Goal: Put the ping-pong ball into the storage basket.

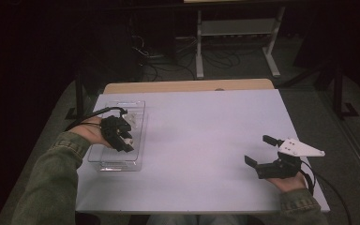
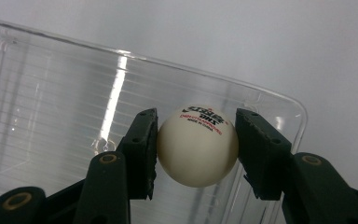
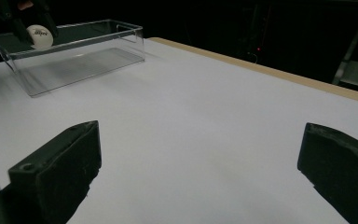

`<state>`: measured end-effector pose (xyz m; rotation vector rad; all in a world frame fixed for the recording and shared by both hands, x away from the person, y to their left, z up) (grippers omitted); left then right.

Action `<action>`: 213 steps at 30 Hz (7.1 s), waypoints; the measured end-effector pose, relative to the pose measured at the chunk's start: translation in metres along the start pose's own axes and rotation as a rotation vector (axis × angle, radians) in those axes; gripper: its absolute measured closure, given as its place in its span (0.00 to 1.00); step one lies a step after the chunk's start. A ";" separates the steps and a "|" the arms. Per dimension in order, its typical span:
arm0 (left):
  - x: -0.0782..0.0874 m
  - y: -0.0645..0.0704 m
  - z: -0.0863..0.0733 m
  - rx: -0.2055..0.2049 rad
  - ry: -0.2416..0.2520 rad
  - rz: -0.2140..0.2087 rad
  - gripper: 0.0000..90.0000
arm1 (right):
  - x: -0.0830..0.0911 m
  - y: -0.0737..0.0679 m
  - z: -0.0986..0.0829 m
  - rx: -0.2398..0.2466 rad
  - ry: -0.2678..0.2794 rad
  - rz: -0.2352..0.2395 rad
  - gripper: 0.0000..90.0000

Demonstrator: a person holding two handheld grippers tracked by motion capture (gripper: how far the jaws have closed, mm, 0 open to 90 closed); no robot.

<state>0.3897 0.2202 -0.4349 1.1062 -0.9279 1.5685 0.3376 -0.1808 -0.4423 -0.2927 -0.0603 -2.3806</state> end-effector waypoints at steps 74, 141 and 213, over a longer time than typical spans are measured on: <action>-0.038 0.002 -0.015 0.056 -0.041 0.006 0.30 | -0.001 -0.001 -0.003 0.001 -0.019 0.005 0.00; 0.014 0.004 -0.021 0.285 0.417 0.286 0.00 | 0.003 0.001 -0.001 0.002 -0.009 -0.015 0.00; 0.051 0.014 -0.080 0.684 1.090 0.558 0.00 | 0.005 0.007 -0.007 -0.010 -0.004 -0.040 0.00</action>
Point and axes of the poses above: each handheld gripper's, and its own axes: x roughly backward along the jaws, z roughly out of its top, y roughly to its right, the point moved 10 cm from there along -x, roughly forward along the jaws, and after that the axes turned 4 degrees about y, right-handed, at the moved point
